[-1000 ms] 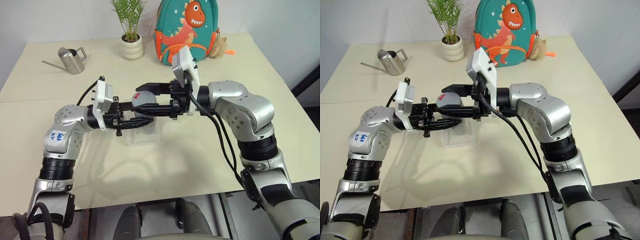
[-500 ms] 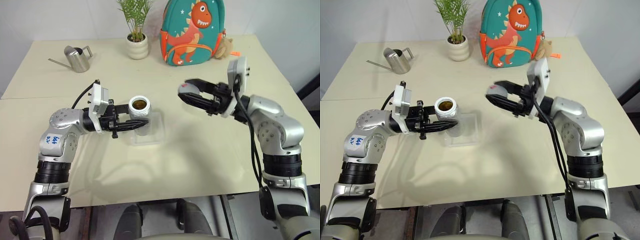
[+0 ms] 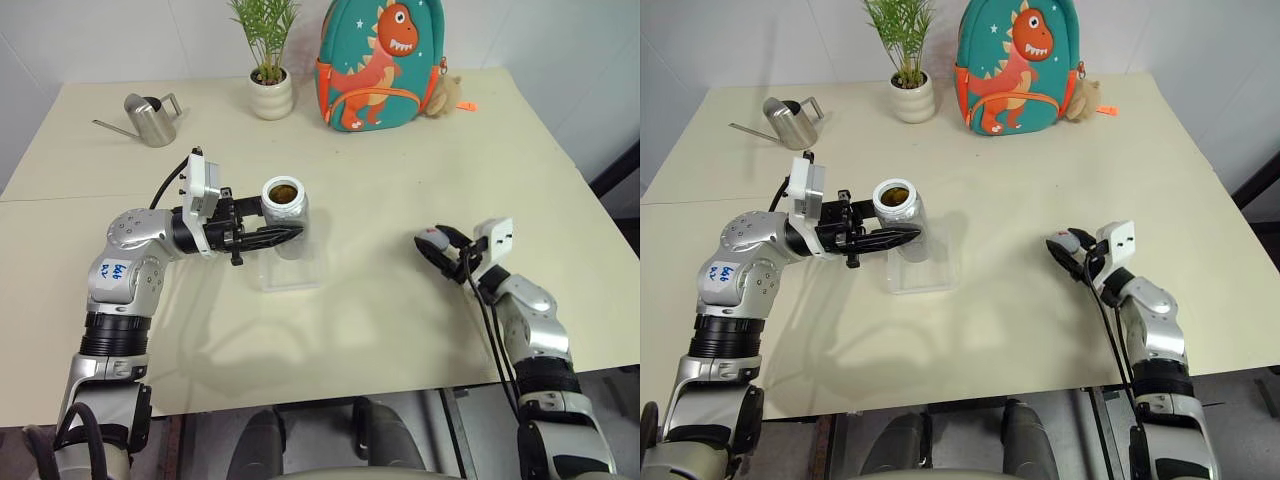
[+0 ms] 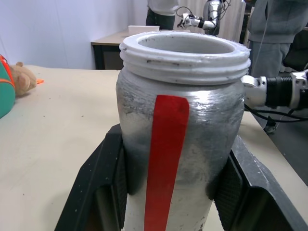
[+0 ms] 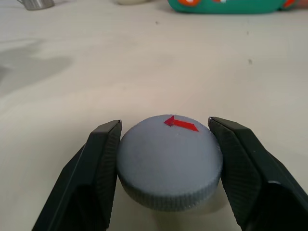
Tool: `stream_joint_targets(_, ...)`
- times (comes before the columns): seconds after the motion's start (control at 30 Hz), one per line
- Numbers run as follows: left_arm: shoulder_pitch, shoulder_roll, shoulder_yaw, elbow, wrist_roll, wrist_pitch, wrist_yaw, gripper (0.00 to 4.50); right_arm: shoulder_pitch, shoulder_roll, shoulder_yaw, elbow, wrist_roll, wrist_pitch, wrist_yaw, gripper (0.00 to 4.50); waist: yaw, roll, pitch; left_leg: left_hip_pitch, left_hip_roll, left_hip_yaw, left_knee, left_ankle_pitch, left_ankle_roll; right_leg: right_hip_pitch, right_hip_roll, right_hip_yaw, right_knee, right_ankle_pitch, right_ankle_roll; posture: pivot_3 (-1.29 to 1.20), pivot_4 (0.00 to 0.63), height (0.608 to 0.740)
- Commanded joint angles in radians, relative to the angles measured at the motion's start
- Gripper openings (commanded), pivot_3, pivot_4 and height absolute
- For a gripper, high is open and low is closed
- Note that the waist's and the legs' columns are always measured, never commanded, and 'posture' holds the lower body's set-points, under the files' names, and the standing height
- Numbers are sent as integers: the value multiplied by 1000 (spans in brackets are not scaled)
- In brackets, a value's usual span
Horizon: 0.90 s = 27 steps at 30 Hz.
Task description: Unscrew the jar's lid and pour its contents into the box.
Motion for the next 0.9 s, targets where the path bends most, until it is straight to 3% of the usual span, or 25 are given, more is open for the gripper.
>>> stream_joint_targets(0.03, -30, 10, 17, 4, 1, -10, -1, 1877, 18, -18, -39, -81, 34, 3, 10, 3906, 1, 0, 0, 0, 0, 0, 0, 0, 0, 0, 0, 0, 0, 0, 0, 0, 150, 740)
stream_joint_targets(0.1, -41, 7, 17, 24, 16, -29, 8, 1877, 28, -32, -60, -137, 65, 43, 9, 4484, 2, 0, 0, 1, 0, 0, 0, 0, 0, 0, 0, 0, 0, 0, 0, 0, 150, 740)
stream_joint_targets(0.27, -106, 11, 20, 83, 19, -20, -1, 1877, 58, -126, -45, -446, 168, 233, 55, 4484, 5, 1, 1, 0, 0, 0, 1, 0, 0, 0, 0, 0, 1, 0, 0, 0, 150, 740)
stream_joint_targets(0.43, -170, 56, 32, 186, 67, -72, -24, 1877, 39, -276, 54, -755, 302, 530, 128, 4484, 3, 1, 1, 1, 0, 0, 0, 0, 0, 1, 1, 0, 0, 0, 0, 0, 150, 740)
stream_joint_targets(0.67, -245, 109, -10, 275, 232, -134, 97, 1877, -38, -251, 128, -850, 295, 598, 77, 4484, 9, 1, 1, 0, 1, 0, 1, -1, 0, 1, 0, 0, -1, 0, 0, 0, 150, 740)
stream_joint_targets(0.9, -237, 101, -105, 353, 686, -741, 545, 1877, -3, -237, 128, -847, 273, 584, 70, 4484, 31, 1, 1, -1, 1, 0, 1, -1, 0, 1, 0, -1, -3, 1, 1, 0, 150, 740)
